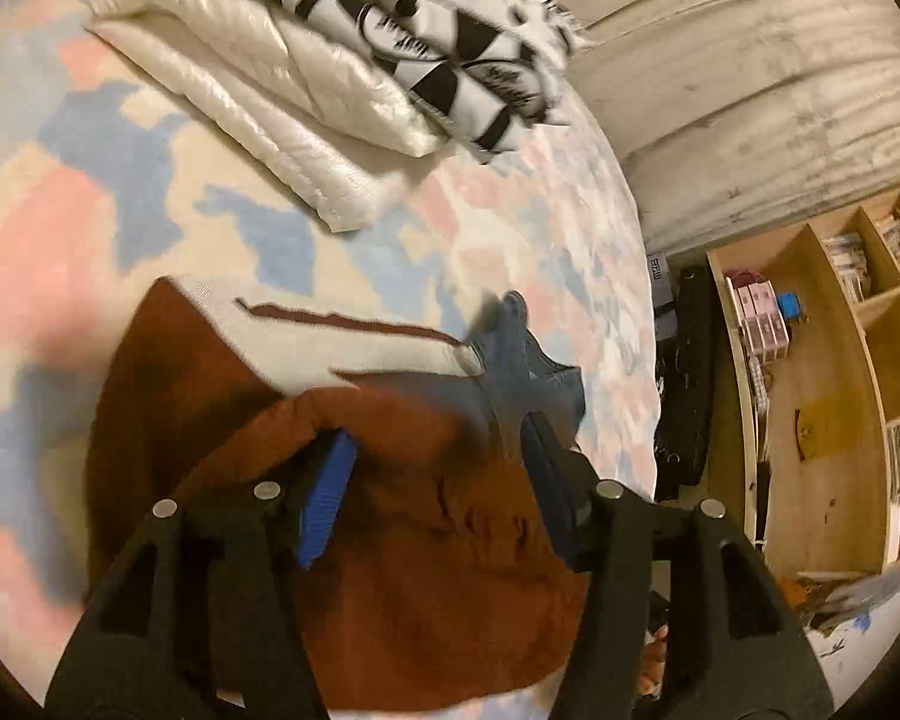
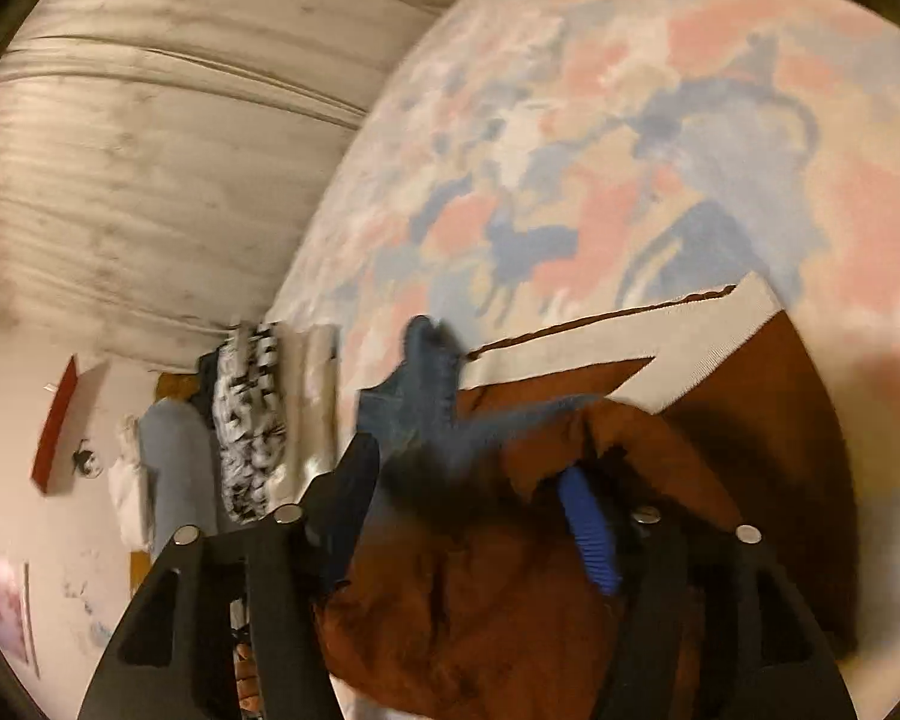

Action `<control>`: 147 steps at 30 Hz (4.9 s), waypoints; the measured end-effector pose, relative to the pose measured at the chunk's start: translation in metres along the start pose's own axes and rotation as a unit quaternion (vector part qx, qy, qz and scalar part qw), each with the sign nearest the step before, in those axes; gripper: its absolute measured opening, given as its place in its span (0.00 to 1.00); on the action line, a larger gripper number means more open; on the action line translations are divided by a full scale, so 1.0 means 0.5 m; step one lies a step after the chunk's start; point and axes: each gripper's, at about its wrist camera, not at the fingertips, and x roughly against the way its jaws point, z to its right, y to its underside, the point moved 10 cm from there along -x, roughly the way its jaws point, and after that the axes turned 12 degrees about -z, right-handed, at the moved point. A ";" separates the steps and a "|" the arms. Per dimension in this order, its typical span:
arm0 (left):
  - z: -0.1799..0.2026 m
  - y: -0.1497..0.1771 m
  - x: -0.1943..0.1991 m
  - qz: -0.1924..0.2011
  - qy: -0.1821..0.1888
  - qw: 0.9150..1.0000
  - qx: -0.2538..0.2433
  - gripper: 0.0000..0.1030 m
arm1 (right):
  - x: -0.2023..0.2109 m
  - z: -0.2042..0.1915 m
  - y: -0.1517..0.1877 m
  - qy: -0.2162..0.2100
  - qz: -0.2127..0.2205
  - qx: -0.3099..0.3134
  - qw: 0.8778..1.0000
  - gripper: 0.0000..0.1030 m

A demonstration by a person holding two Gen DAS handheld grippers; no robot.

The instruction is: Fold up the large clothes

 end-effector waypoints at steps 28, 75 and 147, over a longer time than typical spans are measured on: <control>0.011 0.057 0.025 -0.029 -0.216 0.931 -0.292 0.54 | 0.035 -0.030 0.032 0.155 0.012 0.227 0.962 0.82; -0.009 -0.041 -0.111 0.038 -0.294 0.925 -0.239 0.32 | -0.201 0.088 -0.126 0.287 0.014 0.220 0.932 0.40; -0.179 0.264 0.078 0.072 -0.344 0.904 -0.243 0.11 | 0.064 0.277 0.194 0.321 0.025 0.232 0.918 0.13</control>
